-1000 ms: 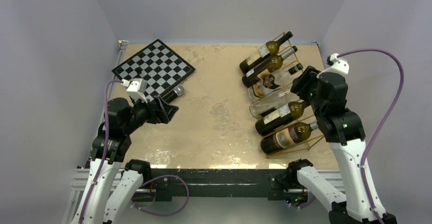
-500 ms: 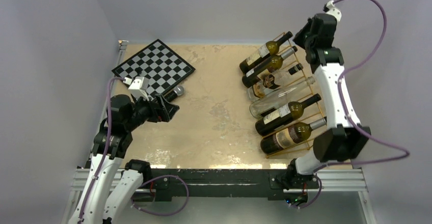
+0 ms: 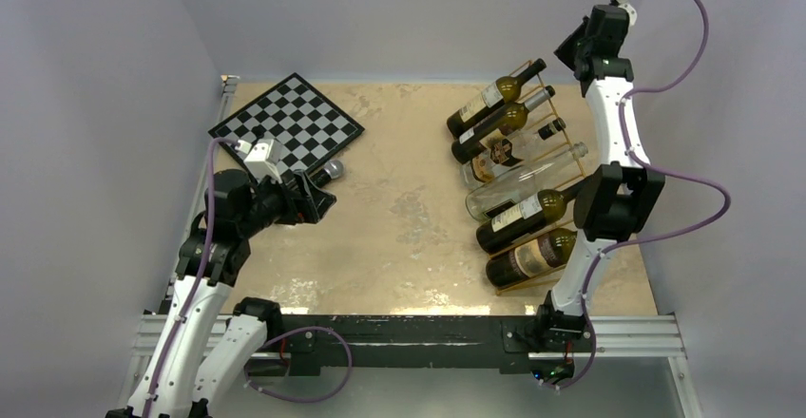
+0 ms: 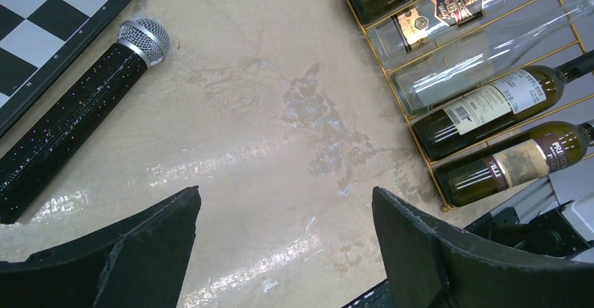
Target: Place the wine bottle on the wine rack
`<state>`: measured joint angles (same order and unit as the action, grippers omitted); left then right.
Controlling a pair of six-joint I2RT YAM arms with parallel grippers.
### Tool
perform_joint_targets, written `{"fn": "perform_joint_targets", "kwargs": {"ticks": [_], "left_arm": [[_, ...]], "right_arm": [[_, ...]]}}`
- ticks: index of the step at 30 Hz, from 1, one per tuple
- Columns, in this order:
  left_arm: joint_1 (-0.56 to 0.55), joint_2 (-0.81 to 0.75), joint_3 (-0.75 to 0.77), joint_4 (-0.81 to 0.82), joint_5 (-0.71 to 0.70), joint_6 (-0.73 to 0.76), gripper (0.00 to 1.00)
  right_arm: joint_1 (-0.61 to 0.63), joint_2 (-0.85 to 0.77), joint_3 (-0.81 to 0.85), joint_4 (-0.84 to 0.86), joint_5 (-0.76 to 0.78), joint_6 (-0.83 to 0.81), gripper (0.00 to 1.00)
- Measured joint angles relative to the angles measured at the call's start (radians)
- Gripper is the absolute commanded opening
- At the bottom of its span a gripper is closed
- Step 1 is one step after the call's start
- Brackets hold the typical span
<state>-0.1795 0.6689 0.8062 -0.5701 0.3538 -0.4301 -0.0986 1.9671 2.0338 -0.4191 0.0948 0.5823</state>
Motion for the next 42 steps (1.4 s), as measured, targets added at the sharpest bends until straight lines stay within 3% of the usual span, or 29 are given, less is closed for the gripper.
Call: {"fn": "perform_joint_targets", "kwargs": {"ticks": [16, 32, 38, 40, 42], "left_arm": [[0.0, 0.002, 0.002, 0.025, -0.029, -0.005, 0.96], [0.0, -0.003, 0.003, 0.003, -0.035, -0.005, 0.96], [0.0, -0.002, 0.03, -0.018, -0.044, 0.002, 0.99], [0.0, -0.003, 0.042, -0.031, -0.043, 0.006, 0.99], [0.0, -0.002, 0.054, -0.045, -0.044, 0.011, 0.99]], "right_arm": [[0.002, 0.074, -0.008, 0.039, -0.177, -0.007, 0.0], [0.001, 0.068, -0.059, 0.082, -0.187, -0.003, 0.01], [0.007, 0.062, 0.048, -0.04, -0.15, 0.0, 0.67], [0.007, 0.059, 0.121, -0.064, -0.137, -0.005, 0.81], [0.007, 0.033, 0.149, -0.061, -0.13, -0.013, 0.89]]}}
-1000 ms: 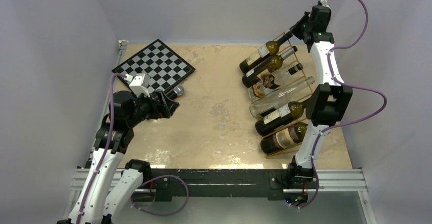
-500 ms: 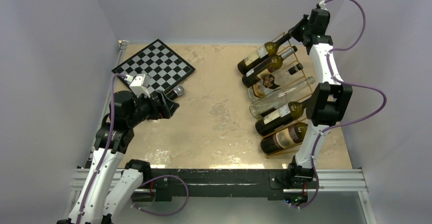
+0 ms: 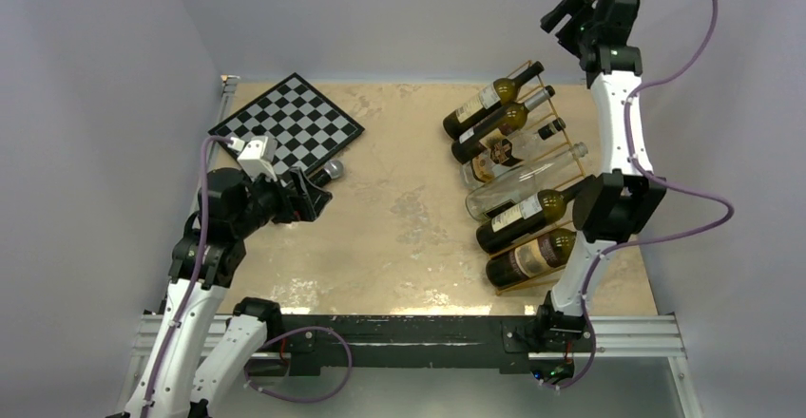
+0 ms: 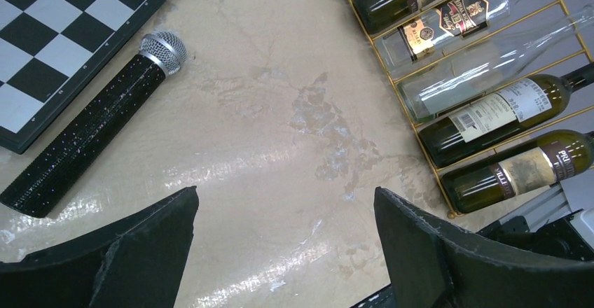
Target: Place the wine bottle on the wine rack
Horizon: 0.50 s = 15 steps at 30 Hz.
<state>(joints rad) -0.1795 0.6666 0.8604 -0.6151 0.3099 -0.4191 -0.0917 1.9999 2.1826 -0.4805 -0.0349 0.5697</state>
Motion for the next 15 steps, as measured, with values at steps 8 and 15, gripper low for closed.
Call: {"fn": "perform_joint_targets", "kwargs": {"ticks": [8, 15], "left_arm": [[0.0, 0.0, 0.033, -0.058, -0.01, 0.01, 0.99], [0.0, -0.048, 0.045, -0.07, -0.038, 0.009, 0.99]], "right_arm": [[0.001, -0.249, -0.048, -0.125, -0.038, -0.071, 0.93], [0.014, -0.684, -0.462, -0.229, -0.058, -0.159, 0.93]]}}
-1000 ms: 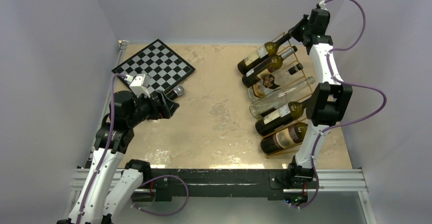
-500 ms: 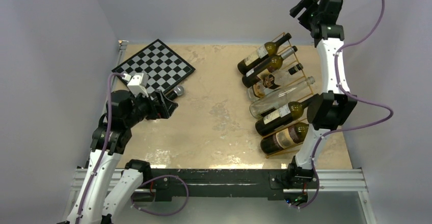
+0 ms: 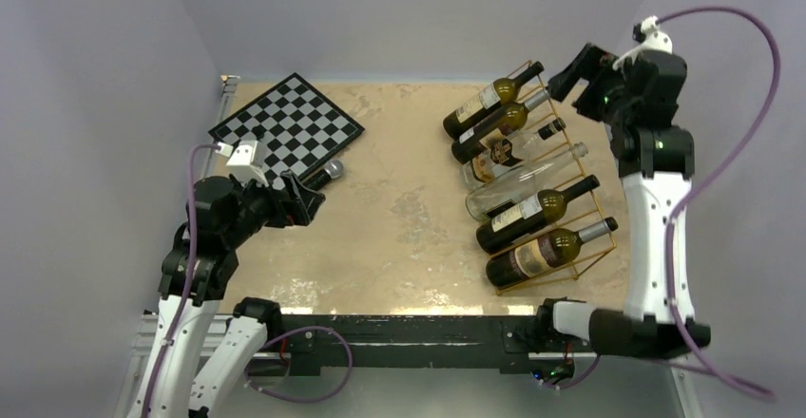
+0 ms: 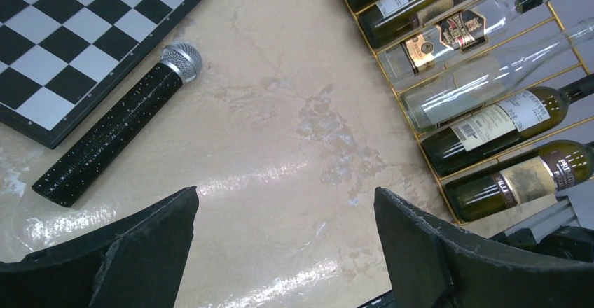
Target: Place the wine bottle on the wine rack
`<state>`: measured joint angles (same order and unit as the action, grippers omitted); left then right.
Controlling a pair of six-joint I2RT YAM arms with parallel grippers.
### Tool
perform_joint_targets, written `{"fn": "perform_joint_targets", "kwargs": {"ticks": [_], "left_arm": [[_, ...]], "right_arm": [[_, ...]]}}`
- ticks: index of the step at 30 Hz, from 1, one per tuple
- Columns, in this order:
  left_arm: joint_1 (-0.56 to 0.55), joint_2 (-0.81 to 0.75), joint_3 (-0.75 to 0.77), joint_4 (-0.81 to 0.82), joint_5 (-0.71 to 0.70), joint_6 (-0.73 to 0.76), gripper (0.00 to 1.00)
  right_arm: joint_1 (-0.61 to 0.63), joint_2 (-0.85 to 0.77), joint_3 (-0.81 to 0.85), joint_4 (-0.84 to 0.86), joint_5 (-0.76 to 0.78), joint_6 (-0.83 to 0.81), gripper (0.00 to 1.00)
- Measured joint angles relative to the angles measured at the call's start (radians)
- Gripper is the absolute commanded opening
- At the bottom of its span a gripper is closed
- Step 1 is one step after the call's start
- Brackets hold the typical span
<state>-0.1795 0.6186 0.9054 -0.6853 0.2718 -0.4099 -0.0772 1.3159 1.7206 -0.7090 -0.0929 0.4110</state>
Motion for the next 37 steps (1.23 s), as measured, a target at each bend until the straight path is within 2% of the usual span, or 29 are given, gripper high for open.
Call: {"fn": "perform_joint_targets", "kwargs": {"ticks": [6, 12, 21, 32, 37], "left_arm": [[0.0, -0.076, 0.0, -0.006, -0.038, -0.002, 0.99], [0.0, -0.095, 0.003, -0.05, -0.049, -0.023, 0.99], [0.0, -0.13, 0.16, -0.175, -0.066, -0.043, 0.99], [0.0, -0.154, 0.346, -0.283, -0.037, -0.043, 0.99], [0.0, -0.158, 0.382, -0.289, -0.038, -0.042, 0.99]], "right_arm": [[0.007, -0.382, -0.294, -0.07, 0.04, -0.049, 0.93], [0.009, -0.655, -0.409, -0.176, 0.12, -0.069, 0.93], [0.01, -0.845, -0.369, -0.323, 0.21, -0.074, 0.93], [0.01, -0.933, -0.297, -0.402, 0.177, -0.066, 0.93], [0.01, -0.946, -0.279, -0.43, 0.174, -0.064, 0.93]]}}
